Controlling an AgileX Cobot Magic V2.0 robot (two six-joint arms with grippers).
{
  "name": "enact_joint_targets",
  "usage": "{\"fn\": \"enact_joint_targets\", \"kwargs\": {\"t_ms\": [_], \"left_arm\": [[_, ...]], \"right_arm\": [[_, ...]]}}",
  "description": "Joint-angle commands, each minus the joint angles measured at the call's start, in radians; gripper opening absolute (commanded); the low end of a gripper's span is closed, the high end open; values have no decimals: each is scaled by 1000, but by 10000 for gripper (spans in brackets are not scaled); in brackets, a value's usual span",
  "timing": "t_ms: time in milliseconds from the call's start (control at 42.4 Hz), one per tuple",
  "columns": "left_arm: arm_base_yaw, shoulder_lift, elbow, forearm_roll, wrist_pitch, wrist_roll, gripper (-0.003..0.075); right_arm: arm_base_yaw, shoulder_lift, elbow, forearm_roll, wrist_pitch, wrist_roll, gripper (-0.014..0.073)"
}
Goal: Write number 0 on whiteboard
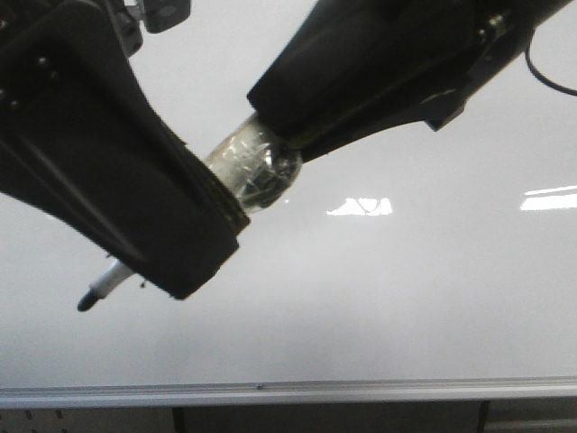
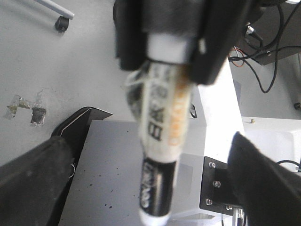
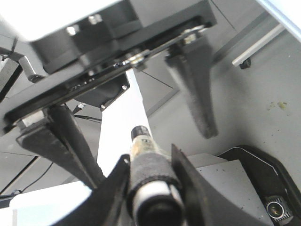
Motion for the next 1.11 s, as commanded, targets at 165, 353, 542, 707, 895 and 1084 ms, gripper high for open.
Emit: {"fn": "enact_joint_targets", "kwargs": {"t_ms": [165,353,542,707,895,1084], "left_arm": [[-7,-36,-27,-67,49,2,644],[-7,-36,-27,-67,49,2,582],[-7,-36,-27,-67,49,2,465],[-7,-36,-27,-67,51,2,283],[-7,-36,-27,-67,51,2,36],[-7,-36,-27,-67,51,2,-20]], "right_arm": [[-74,-164,76,-84,31,64,-69],[-207,-288,96,-240,21,168,-69],[-344,-432,96,-307,-133,223,-67],[-378,-510,96,-324,-325,222,-67],[-378,-534,96,-323,-499,222,-67],[-378,-533,93,-323,-575,218,-67]]}}
